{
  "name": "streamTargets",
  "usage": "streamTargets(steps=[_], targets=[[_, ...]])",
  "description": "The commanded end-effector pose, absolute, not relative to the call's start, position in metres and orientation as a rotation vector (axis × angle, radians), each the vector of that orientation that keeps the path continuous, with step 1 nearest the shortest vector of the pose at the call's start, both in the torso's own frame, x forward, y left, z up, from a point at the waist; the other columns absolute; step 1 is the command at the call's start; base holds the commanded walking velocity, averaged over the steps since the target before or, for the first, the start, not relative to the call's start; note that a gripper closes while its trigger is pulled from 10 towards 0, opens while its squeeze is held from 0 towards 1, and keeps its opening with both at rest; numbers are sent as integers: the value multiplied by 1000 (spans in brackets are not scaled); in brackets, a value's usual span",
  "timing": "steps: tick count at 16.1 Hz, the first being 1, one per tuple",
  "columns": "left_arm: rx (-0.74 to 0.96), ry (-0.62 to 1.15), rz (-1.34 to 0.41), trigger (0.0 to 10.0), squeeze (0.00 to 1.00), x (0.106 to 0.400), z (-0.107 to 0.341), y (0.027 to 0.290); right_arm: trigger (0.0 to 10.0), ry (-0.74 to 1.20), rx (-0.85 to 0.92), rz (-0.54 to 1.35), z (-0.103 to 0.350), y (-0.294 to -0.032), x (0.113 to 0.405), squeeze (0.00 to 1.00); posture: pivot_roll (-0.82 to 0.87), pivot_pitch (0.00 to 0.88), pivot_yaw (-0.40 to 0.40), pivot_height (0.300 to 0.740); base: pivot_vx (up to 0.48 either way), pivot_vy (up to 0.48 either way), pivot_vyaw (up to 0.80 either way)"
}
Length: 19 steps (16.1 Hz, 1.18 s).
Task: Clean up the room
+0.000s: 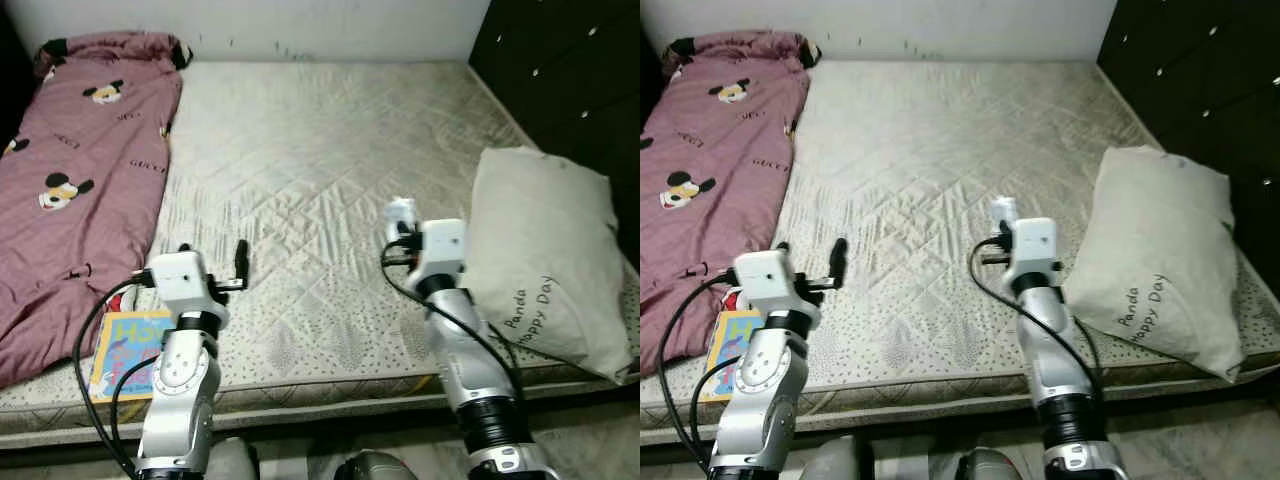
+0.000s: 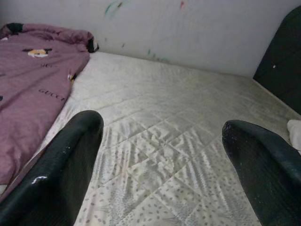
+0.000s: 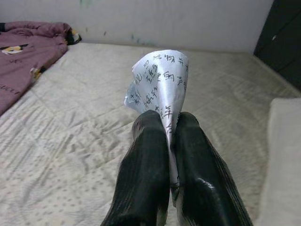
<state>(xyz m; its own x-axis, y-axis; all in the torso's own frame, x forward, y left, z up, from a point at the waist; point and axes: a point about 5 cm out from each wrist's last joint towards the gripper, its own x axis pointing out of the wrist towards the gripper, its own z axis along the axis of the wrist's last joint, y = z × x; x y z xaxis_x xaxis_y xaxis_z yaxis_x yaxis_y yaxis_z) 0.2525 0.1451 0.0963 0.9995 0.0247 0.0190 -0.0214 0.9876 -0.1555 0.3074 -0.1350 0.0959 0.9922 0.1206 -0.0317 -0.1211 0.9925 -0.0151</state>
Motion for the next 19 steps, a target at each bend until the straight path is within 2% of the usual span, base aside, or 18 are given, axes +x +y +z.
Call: streamTargets(steps=[1, 10, 13, 15, 19], targets=[[-162, -8, 34, 10000, 0, 252, 95, 147, 10000, 16, -14, 124, 99, -133, 308, 0, 0, 34, -36, 740, 0, 0, 0], [-156, -11, 34, 10000, 0, 254, 95, 145, 10000, -13, -42, 154, 103, -129, 310, 0, -2, 32, -36, 740, 0, 453, 0], [-155, -12, 38, 10000, 0, 254, 95, 146, 10000, -20, -58, 161, 104, -128, 309, 0, -1, 33, -34, 740, 0, 480, 800], [-148, -13, 40, 10000, 0, 254, 95, 146, 10000, -20, -49, 161, 104, -127, 310, 0, -1, 34, -34, 740, 0, 0, 616], [-151, -13, 39, 10000, 0, 254, 95, 146, 10000, -24, -53, 168, 104, -126, 309, 0, 0, 34, -33, 740, 0, 87, 100]])
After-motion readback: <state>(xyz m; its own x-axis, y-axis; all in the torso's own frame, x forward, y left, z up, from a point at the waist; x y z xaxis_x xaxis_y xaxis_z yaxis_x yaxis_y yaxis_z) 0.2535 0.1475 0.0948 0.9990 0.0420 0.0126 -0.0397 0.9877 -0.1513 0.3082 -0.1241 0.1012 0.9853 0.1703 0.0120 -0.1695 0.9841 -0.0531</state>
